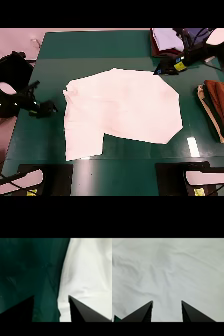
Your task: Fold the shirts.
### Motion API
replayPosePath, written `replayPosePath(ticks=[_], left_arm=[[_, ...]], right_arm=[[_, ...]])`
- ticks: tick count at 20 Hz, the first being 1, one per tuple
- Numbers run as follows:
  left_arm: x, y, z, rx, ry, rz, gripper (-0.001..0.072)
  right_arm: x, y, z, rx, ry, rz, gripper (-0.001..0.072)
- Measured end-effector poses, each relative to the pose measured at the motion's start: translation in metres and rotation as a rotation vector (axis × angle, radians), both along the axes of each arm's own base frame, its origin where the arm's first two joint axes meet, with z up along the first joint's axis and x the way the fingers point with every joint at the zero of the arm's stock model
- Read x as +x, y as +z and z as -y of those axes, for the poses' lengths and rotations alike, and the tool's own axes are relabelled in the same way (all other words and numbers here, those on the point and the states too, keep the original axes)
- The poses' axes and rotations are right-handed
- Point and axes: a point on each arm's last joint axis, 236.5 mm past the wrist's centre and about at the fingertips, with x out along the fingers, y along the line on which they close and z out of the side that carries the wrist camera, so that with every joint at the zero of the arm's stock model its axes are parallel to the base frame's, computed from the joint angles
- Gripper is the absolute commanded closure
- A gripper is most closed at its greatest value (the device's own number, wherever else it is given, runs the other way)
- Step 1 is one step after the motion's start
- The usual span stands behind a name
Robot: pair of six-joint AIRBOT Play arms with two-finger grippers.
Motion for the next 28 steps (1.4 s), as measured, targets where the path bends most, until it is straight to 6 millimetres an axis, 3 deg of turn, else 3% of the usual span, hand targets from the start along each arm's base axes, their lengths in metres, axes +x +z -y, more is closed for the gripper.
replayPosePath(ticks=[3,8,9,10,13,17,18,19,21,23,25,28], left_arm=[[-0.016,-0.021,0.012,-0.047,0.014,-0.026,0.0230],[-0.025,-0.029,0.050,-0.086,-0.054,-0.025,0.0254],[-0.028,-0.031,0.057,-0.087,-0.074,-0.029,0.0512],[-0.032,-0.034,0.061,-0.077,-0.099,-0.037,0.0672],[-0.041,-0.032,0.068,-0.071,-0.160,-0.062,0.0683],[-0.029,-0.004,0.073,-0.073,-0.192,0.003,0.0683],[-0.025,0.004,0.074,-0.070,-0.196,0.030,0.0683],[-0.023,0.010,0.075,-0.070,-0.200,0.049,0.0683],[-0.019,0.020,0.074,-0.065,-0.203,0.080,0.0683],[-0.018,0.026,0.075,-0.063,-0.206,0.096,0.0683],[-0.017,0.028,0.075,-0.062,-0.205,0.106,0.0683],[-0.015,0.031,0.076,-0.065,-0.200,0.119,0.0683]], right_arm=[[-0.013,-0.006,-0.002,0.013,-0.008,0.001,0.0306],[-0.025,-0.010,-0.002,0.030,-0.025,0.005,0.0306],[-0.027,-0.011,-0.002,0.028,-0.023,0.000,0.0306],[-0.032,-0.013,-0.001,0.021,-0.017,-0.014,0.0306],[-0.050,-0.026,0.011,-0.045,0.006,-0.082,0.0306],[-0.092,-0.065,0.047,-0.122,-0.030,-0.234,0.0303],[-0.108,-0.078,0.060,-0.126,-0.059,-0.284,0.0261],[-0.124,-0.092,0.071,-0.127,-0.094,-0.332,0.0113],[-0.161,-0.120,0.094,-0.111,-0.178,-0.439,0.0101],[-0.197,-0.144,0.108,-0.085,-0.256,-0.532,0.0138],[-0.228,-0.162,0.112,-0.048,-0.323,-0.606,0.0140],[-0.250,-0.181,0.098,0.030,-0.368,-0.645,0.0144]])
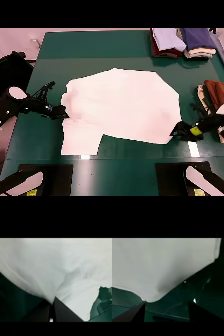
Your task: Fold the shirts.
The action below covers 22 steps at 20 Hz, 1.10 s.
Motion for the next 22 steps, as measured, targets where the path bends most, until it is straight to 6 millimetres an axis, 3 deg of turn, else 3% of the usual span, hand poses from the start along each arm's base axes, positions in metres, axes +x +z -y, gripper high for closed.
replayPosePath(ticks=[3,5,7,8,11,14,17,19,21,22], left_arm=[[0.001,0.001,0.001,-0.005,0.002,0.004,0.0683],[0.001,0.002,0.001,-0.007,0.004,0.005,0.0684],[0.002,0.005,0.001,-0.007,0.007,0.013,0.0684],[0.003,0.011,0.001,-0.007,0.010,0.030,0.0684],[0.016,0.054,0.000,-0.005,0.032,0.153,0.0684],[0.032,0.151,-0.001,-0.004,0.060,0.410,0.0684],[0.022,0.292,0.000,-0.010,0.081,0.760,0.0684],[-0.006,0.384,0.000,-0.011,0.092,0.988,0.0684],[-0.049,0.471,-0.002,-0.008,0.117,1.213,0.0685],[-0.069,0.503,-0.004,-0.002,0.132,1.304,0.0686]], right_arm=[[-0.005,-0.015,-0.020,0.048,-0.007,-0.008,0.0334],[-0.001,-0.021,-0.033,0.067,0.021,0.001,0.0617],[0.012,-0.022,-0.042,0.059,0.065,0.047,0.0700],[0.019,-0.017,-0.046,0.058,0.096,0.075,0.0697],[0.058,0.024,-0.052,0.029,0.166,0.251,0.0697],[0.108,0.117,-0.052,-0.032,0.208,0.559,0.0697],[0.138,0.257,-0.050,-0.126,0.210,0.966,0.0698],[0.132,0.355,-0.047,-0.189,0.193,1.221,0.0698],[0.111,0.440,-0.041,-0.265,0.162,1.434,0.0698],[0.098,0.474,-0.037,-0.303,0.146,1.516,0.0698]])
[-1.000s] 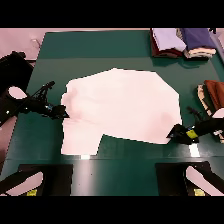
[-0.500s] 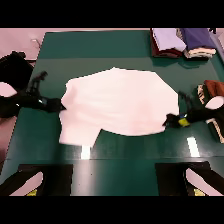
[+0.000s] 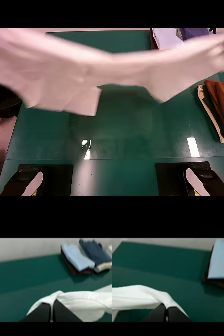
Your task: Fold the shirts.
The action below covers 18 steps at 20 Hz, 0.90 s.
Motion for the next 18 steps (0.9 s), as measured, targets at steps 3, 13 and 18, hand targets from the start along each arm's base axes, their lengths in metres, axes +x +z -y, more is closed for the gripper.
replayPosePath(ticks=[3,13,18], left_arm=[[-0.059,0.076,-0.008,-0.018,0.050,0.242,0.0687],[0.078,-0.037,-0.012,0.001,0.037,-0.193,0.0684],[0.184,-0.237,-0.011,0.022,-0.009,-0.730,0.0684]], right_arm=[[-0.037,0.071,0.011,-0.064,-0.072,0.164,0.0699],[0.039,-0.017,0.032,0.015,-0.025,-0.209,0.0699],[0.112,-0.194,0.021,-0.028,0.038,-0.689,0.0699]])
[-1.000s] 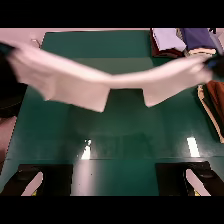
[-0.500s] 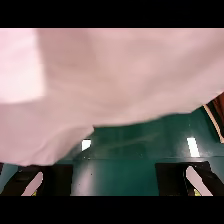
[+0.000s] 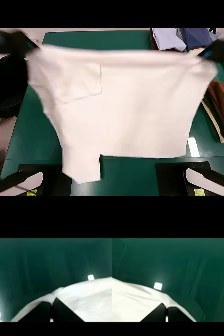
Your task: Fold the shirts.
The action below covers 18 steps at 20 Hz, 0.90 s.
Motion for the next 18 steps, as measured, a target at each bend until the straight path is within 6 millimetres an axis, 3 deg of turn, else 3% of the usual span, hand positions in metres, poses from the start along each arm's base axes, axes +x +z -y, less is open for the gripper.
replayPosePath(ticks=[3,6,9,11,14,18], left_arm=[[0.034,-0.101,0.000,0.002,-0.022,-0.220,0.0684],[0.063,-0.160,-0.003,-0.007,-0.004,-0.287,0.0684],[0.086,-0.181,-0.007,-0.010,0.028,-0.266,0.0683],[0.089,-0.188,-0.009,-0.003,0.032,-0.267,0.0684],[0.074,-0.207,-0.011,0.025,0.004,-0.345,0.0684],[0.047,-0.242,-0.011,0.041,-0.018,-0.465,0.0683]], right_arm=[[0.029,-0.089,-0.009,-0.014,0.017,-0.210,0.0699],[0.059,-0.142,-0.014,-0.010,0.018,-0.309,0.0699],[0.089,-0.158,-0.016,-0.006,0.014,-0.303,0.0699],[0.101,-0.158,-0.016,-0.009,0.017,-0.289,0.0699],[0.093,-0.166,-0.009,-0.052,0.022,-0.322,0.0699],[0.068,-0.190,0.000,-0.091,0.014,-0.389,0.0698]])
